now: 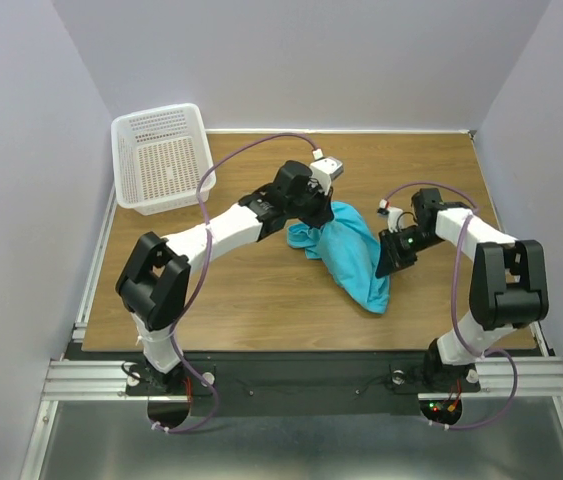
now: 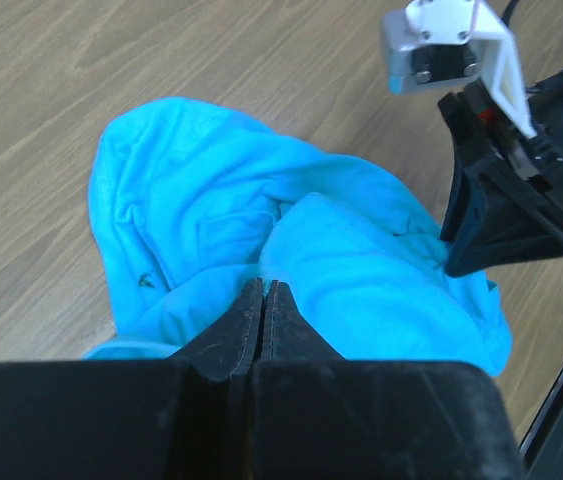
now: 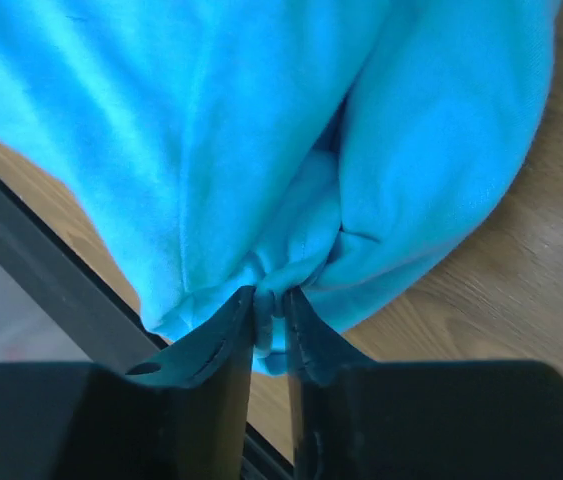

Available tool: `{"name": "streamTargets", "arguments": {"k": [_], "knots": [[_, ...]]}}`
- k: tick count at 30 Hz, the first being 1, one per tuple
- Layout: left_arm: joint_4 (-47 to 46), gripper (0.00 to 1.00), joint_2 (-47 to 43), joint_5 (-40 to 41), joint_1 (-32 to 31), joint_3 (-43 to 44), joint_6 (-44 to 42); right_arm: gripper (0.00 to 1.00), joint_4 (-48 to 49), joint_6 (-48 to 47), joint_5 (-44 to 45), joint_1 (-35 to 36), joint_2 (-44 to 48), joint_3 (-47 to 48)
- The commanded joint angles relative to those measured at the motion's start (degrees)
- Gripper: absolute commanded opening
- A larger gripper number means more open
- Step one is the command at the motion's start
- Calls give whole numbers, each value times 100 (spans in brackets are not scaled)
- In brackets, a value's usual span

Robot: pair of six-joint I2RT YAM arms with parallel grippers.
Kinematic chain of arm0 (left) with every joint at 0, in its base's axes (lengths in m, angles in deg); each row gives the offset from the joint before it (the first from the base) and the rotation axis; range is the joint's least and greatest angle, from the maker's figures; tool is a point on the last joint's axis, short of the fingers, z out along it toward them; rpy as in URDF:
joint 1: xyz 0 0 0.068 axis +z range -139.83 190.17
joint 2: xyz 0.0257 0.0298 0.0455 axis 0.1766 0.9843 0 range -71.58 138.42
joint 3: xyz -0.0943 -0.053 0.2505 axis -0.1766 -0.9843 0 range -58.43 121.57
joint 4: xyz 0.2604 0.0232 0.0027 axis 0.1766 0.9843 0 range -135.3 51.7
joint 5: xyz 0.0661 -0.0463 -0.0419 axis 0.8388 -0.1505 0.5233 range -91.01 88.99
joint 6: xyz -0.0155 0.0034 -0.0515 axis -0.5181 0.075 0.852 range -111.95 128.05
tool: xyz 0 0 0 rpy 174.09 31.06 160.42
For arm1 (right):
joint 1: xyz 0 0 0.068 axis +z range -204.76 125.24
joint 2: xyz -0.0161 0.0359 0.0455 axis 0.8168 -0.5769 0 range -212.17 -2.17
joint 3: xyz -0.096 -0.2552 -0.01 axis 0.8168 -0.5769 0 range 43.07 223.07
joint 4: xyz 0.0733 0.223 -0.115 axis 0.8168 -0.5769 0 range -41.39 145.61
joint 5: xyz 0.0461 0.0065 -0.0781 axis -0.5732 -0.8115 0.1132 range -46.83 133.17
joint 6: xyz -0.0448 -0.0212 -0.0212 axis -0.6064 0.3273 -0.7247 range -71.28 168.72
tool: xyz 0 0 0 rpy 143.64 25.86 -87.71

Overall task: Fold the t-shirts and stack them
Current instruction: Flatten the tshirt out

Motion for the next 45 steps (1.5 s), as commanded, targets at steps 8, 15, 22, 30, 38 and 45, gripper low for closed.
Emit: {"name": "streamTargets", "arguments": {"k": [8, 15, 22, 30, 38, 45], "knots": [[-504, 0, -1991, 955, 279, -1122, -233, 0, -168, -155, 1285, -123, 1028, 1225], [-961, 0, -3749, 1493, 551, -2204, -409, 1, 413, 3, 2473, -404, 1925, 2026], [-812, 0, -4745, 1188, 587, -3240, 231, 1, 186, -767, 1277, -422, 3205, 782], [-1032, 0, -4869, -140, 587, -4270, 1541, 1, -1369, -2561, -1057, -413, 3245, -66], [-700, 1, -4447, -1512, 552, -4605, 2272, 1, -2943, -4302, -821, -246, 2093, 357], [567, 48, -4867, -872, 534, -4114, 1895, 2, -2637, -4550, -480, 201, 2312, -266]]}}
